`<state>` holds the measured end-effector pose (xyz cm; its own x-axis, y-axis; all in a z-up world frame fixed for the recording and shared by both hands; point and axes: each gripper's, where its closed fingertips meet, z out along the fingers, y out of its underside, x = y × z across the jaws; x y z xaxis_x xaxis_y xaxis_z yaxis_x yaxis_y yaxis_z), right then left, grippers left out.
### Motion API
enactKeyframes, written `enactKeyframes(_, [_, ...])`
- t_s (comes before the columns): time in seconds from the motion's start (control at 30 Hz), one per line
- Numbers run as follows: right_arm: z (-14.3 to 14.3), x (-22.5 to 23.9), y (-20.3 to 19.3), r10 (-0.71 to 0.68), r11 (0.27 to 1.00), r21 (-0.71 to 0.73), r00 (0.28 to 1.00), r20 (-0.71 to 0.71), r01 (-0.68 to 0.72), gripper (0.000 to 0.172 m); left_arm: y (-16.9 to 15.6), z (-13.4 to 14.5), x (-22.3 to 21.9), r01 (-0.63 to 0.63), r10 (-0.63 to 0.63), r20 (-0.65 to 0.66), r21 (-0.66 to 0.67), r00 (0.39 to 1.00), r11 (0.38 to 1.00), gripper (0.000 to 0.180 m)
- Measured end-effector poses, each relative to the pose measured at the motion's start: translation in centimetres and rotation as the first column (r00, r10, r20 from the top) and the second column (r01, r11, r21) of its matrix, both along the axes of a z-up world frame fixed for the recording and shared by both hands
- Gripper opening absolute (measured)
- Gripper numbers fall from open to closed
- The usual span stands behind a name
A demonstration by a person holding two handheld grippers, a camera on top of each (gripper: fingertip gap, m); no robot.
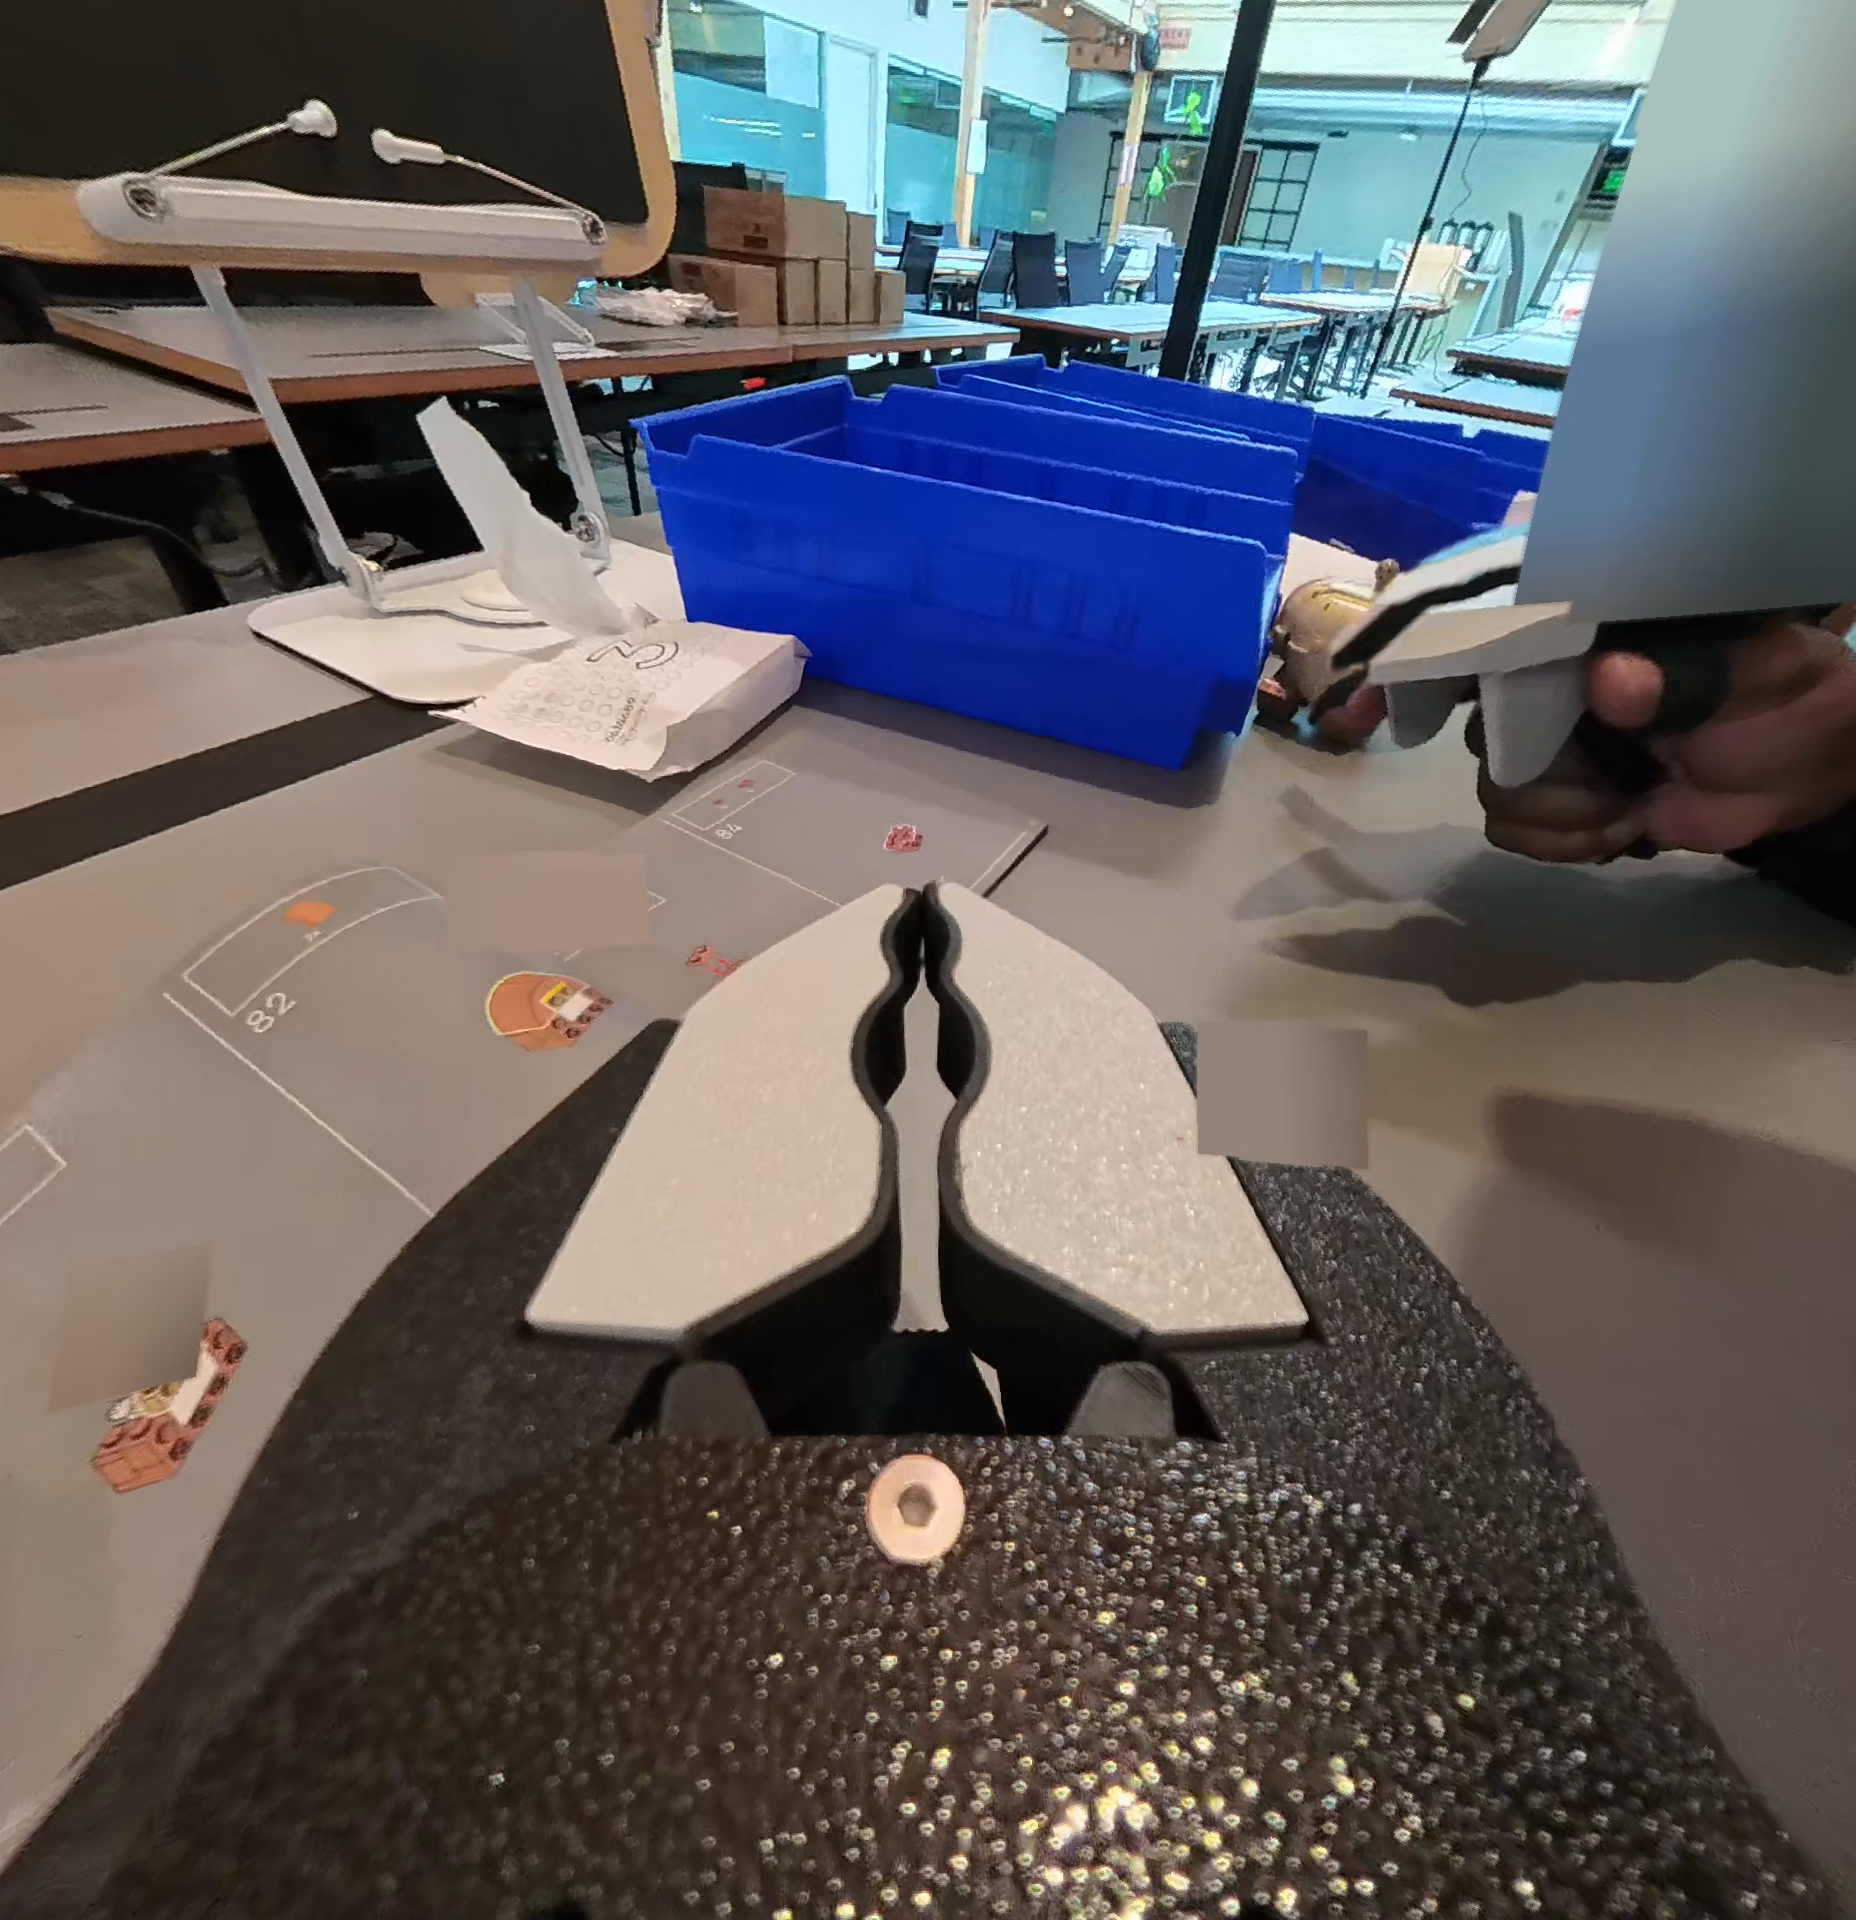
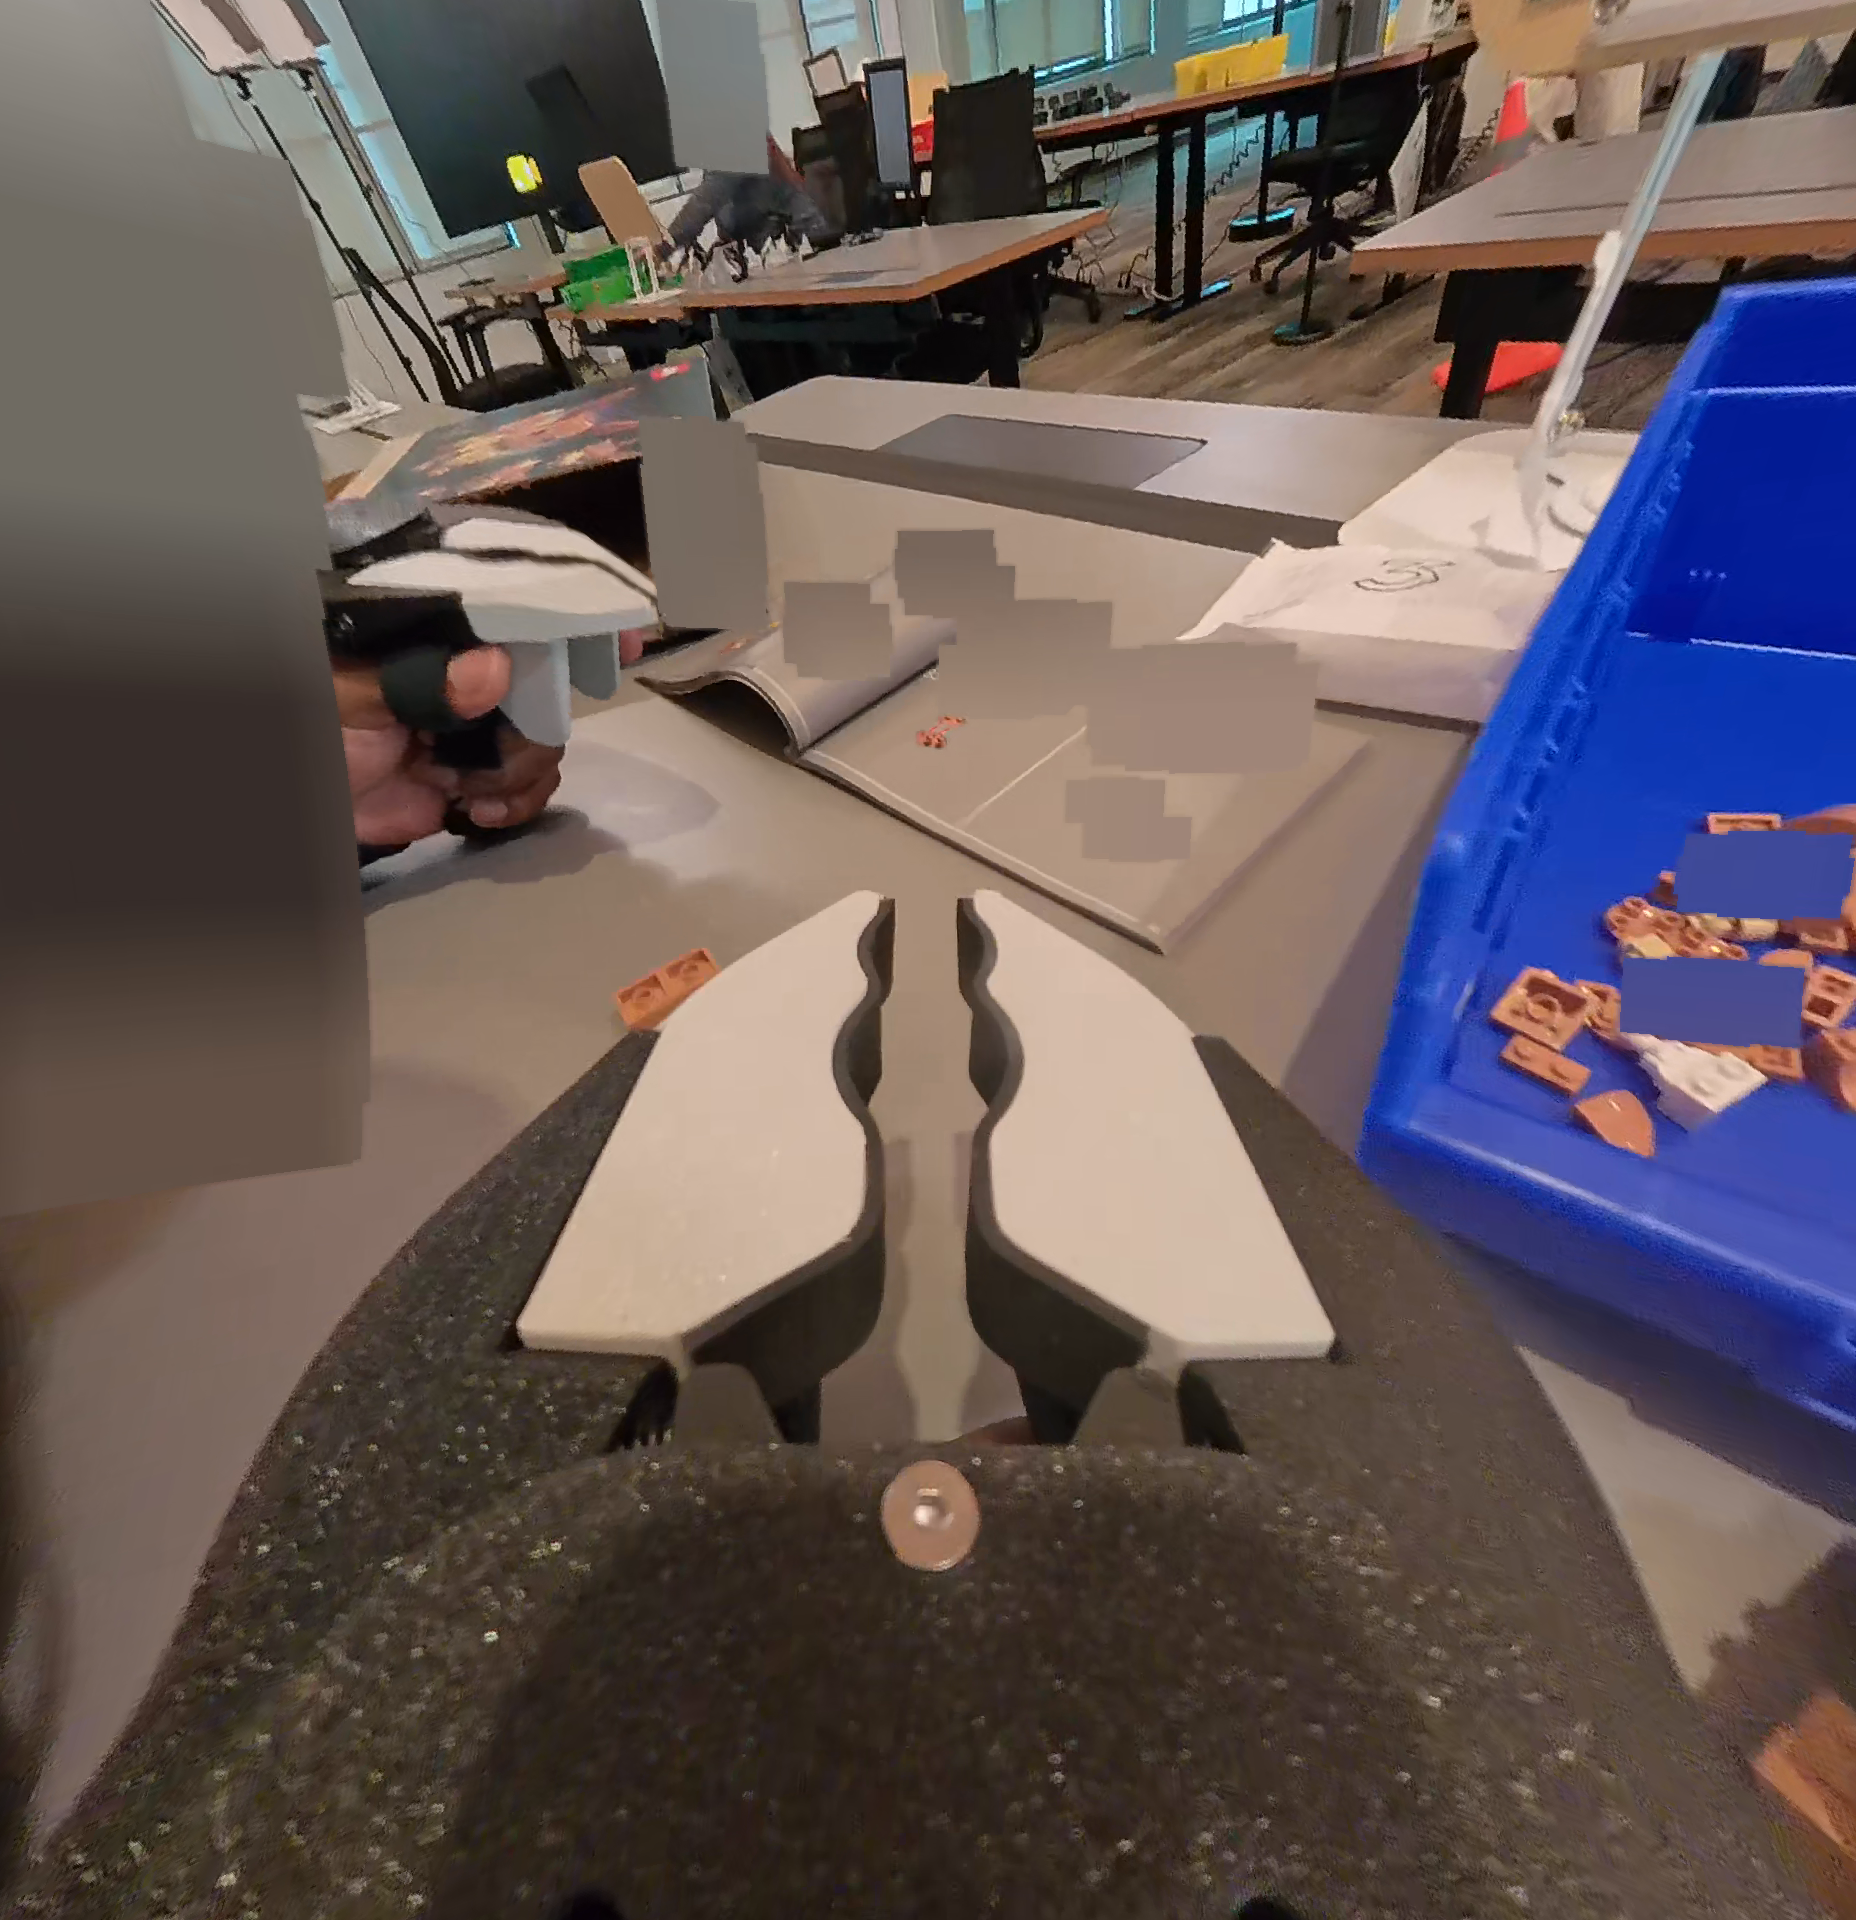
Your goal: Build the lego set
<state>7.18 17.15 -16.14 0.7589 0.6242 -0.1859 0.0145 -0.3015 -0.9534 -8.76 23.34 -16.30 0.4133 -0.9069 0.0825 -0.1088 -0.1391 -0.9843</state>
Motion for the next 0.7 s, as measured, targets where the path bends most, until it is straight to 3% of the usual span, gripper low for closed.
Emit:
enactKeyframes(0.4, [-2.2,2.1,-1.7,0.063,0.995,-0.077,0.998,0.007,-0.062,0.011,0.4,-0.6,3.1,-0.028,0.029,-0.050,0.008,0.998,1.000,0.000])
enactKeyframes(0.7, [-2.5,1.9,-1.7,0.071,0.994,-0.082,0.997,0.020,-0.069,0.011,0.5,0.0,2.5,-0.021,0.021,0.016,-0.018,1.000,1.000,0.000])
